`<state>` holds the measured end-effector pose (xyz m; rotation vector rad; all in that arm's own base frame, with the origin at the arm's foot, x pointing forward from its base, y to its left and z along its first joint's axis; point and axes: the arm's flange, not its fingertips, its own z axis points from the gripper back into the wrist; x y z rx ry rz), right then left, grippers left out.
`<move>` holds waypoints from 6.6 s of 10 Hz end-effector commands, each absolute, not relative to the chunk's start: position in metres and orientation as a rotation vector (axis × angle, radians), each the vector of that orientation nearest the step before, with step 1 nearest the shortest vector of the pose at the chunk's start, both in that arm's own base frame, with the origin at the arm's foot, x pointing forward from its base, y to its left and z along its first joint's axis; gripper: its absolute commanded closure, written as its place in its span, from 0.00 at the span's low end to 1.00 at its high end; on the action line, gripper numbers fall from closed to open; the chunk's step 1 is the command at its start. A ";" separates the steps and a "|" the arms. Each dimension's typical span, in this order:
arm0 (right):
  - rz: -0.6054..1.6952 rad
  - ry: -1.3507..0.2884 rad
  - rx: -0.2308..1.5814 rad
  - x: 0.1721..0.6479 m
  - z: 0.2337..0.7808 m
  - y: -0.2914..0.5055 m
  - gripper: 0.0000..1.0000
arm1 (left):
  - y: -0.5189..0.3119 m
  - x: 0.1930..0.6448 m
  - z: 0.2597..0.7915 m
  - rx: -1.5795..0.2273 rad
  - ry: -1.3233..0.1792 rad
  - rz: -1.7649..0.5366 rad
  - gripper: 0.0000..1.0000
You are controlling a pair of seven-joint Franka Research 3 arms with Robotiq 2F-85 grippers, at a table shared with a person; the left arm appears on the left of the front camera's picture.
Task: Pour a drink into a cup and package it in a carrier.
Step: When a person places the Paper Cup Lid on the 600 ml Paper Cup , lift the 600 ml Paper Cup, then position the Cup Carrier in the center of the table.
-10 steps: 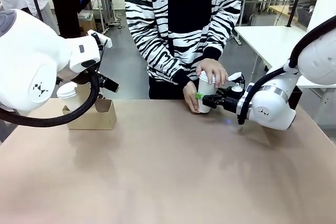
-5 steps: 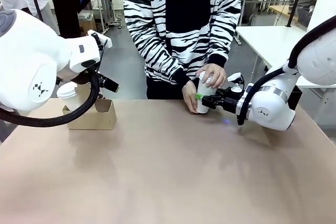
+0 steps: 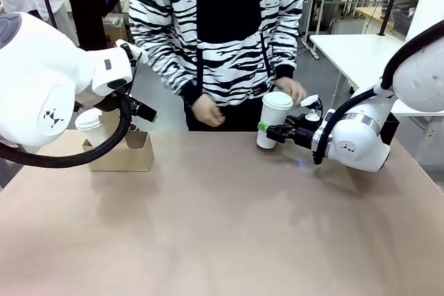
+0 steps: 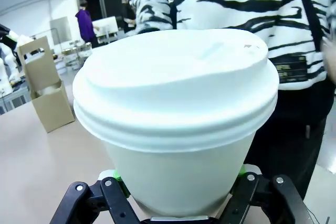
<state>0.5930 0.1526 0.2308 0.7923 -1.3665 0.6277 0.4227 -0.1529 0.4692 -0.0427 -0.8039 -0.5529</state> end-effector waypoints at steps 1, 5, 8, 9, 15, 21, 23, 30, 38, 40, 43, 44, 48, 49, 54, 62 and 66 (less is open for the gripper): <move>0.626 -1.372 0.798 0.591 0.236 0.155 0.19 | -0.152 0.422 0.471 -0.044 -0.808 -0.551 0.00; 0.626 -1.372 0.798 0.591 0.236 0.155 0.19 | -0.152 0.422 0.471 -0.044 -0.808 -0.551 0.00; 0.626 -1.372 0.798 0.591 0.236 0.155 0.19 | -0.152 0.422 0.471 -0.044 -0.808 -0.551 0.00; 0.628 -1.367 0.792 0.593 0.231 0.153 0.19 | -0.152 0.422 0.471 -0.044 -0.808 -0.551 0.00; 0.760 -1.368 0.724 0.559 0.461 0.077 0.19 | -0.152 0.422 0.471 -0.044 -0.808 -0.551 0.00; 0.799 -1.381 0.817 0.509 0.569 0.080 0.19 | -0.152 0.422 0.471 -0.044 -0.808 -0.551 0.00; 0.785 -1.443 0.767 0.515 0.562 0.075 0.19 | -0.152 0.422 0.471 -0.044 -0.808 -0.551 0.00; 0.785 -1.443 0.767 0.515 0.562 0.075 0.19 | -0.152 0.422 0.471 -0.044 -0.808 -0.551 0.00; 0.785 -1.443 0.767 0.515 0.562 0.075 0.19 | -0.154 0.440 0.614 0.087 -0.611 -0.403 0.00; 0.785 -1.443 0.767 0.515 0.562 0.075 0.19 | -0.140 0.464 0.619 0.133 -0.536 -0.300 0.00; 0.785 -1.443 0.767 0.515 0.562 0.075 0.19 | -0.115 0.494 0.583 0.138 -0.414 -0.210 0.00; 0.785 -1.443 0.767 0.515 0.562 0.075 0.19 | -0.109 0.500 0.566 0.122 -0.383 -0.199 0.00; 0.785 -1.443 0.767 0.515 0.562 0.075 0.19 | -0.096 0.515 0.515 0.074 -0.335 -0.146 0.00; 0.785 -1.443 0.767 0.515 0.562 0.075 0.19 | -0.095 0.520 0.508 0.077 -0.328 -0.134 0.00; 0.785 -1.443 0.767 0.515 0.562 0.075 0.19 | -0.089 0.530 0.495 0.057 -0.350 -0.122 1.00; 0.785 -1.443 0.767 0.515 0.562 0.075 0.19 | -0.088 0.535 0.496 0.088 -0.346 -0.057 1.00; 0.785 -1.443 0.767 0.515 0.562 0.075 0.19 | -0.092 0.534 0.496 0.066 -0.341 -0.107 0.96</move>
